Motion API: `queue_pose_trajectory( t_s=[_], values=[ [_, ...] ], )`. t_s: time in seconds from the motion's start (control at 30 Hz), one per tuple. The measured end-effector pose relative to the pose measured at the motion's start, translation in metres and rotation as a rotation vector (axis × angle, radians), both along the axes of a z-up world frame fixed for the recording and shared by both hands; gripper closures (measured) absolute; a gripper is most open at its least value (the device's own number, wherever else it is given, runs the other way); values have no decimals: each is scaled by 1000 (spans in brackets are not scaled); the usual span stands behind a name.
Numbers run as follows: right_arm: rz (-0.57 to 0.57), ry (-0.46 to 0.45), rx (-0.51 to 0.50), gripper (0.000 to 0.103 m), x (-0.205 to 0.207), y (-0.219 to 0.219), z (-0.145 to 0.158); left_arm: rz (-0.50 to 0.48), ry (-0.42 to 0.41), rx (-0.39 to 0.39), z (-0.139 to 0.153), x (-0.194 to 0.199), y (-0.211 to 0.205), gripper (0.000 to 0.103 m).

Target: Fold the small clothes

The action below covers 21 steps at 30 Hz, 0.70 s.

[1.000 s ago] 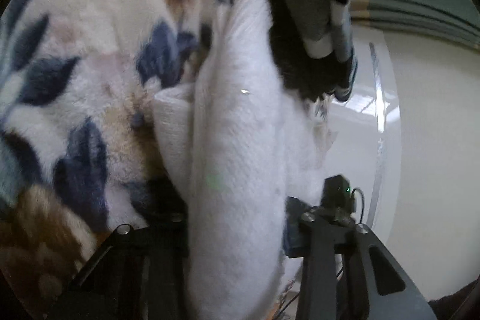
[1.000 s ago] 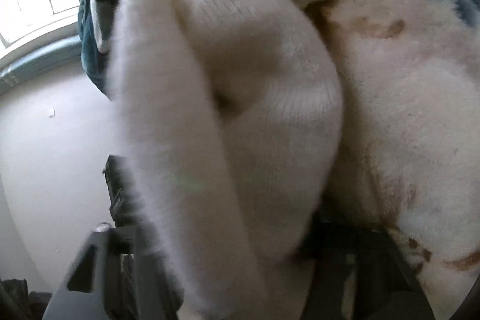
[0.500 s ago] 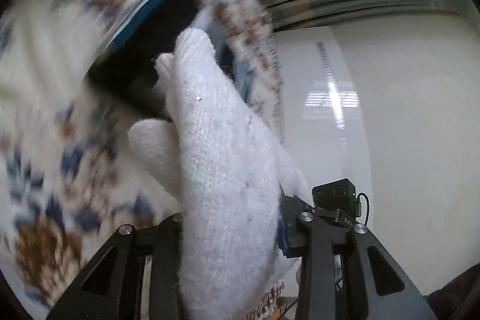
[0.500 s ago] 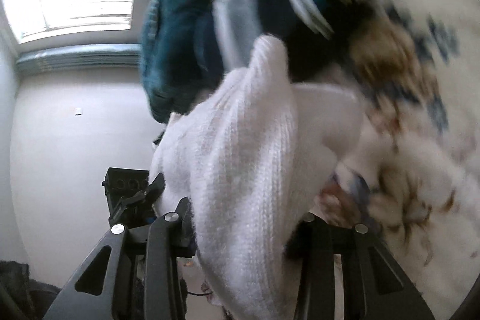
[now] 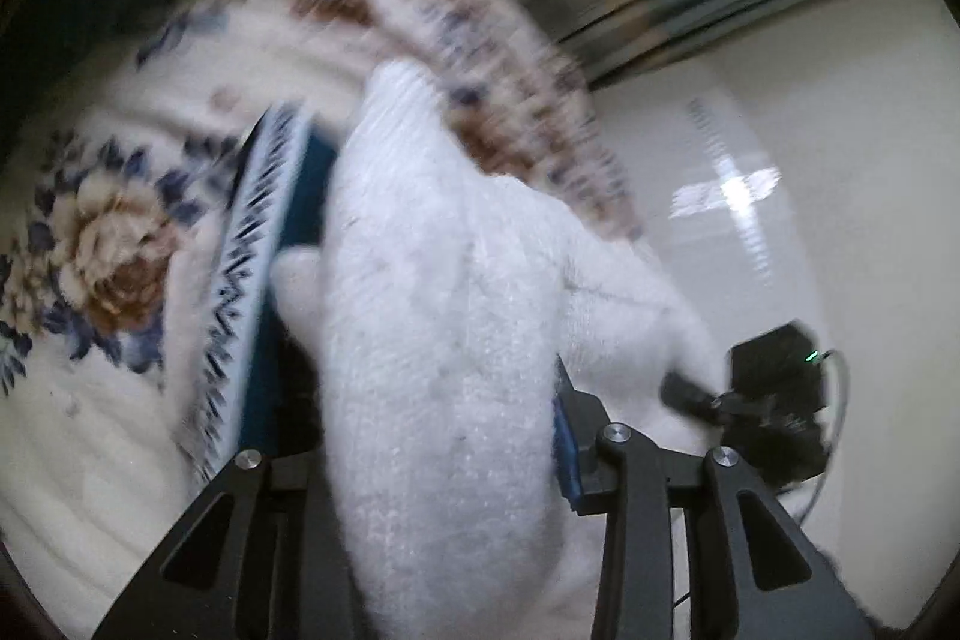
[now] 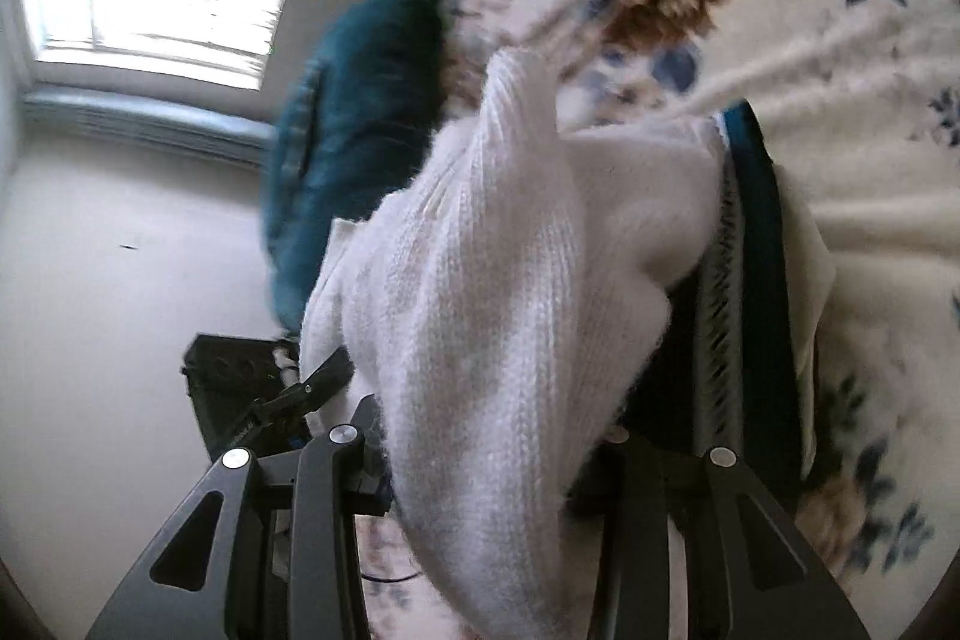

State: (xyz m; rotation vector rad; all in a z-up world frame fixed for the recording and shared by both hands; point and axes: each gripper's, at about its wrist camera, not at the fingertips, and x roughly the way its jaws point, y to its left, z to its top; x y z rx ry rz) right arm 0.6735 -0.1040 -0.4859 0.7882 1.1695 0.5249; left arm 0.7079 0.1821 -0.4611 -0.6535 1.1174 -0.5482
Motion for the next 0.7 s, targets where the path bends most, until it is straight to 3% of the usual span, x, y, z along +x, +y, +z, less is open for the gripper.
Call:
queue_pose_trajectory(
  t_s=[0.07, 0.17, 0.2, 0.3, 0.33, 0.4, 0.47, 0.6, 0.7],
  values=[
    [5, 32, -14, 62, 11, -1, -26, -12, 9, 13, -9, 2, -1, 65],
    [1, 41, -17, 57, 15, -6, -36, -30, 12, 38, 2, 3, -4, 63],
    [8, 42, -57, 49, 17, -4, -32, -29, 16, 62, 4, 8, -6, 62],
    [13, 34, -283, 30, 13, 6, -15, 3, 24, 152, 17, 8, -13, 61],
    [8, 20, -356, 26, 7, 10, -6, 25, 5, 218, 27, 1, -17, 58],
    [-2, -21, -548, 15, -4, 23, 12, 63, -62, 338, 36, -4, -22, 44],
    [-9, -66, -684, 1, -10, 34, 20, 106, -120, 495, 47, -12, -31, 5],
    [-55, -129, -930, 0, -43, 51, 39, 135, -121, 651, 52, -30, -43, 0],
    [-78, -129, -985, 0, -65, 53, 48, 123, -110, 712, 51, -44, -53, 0]
  ],
)
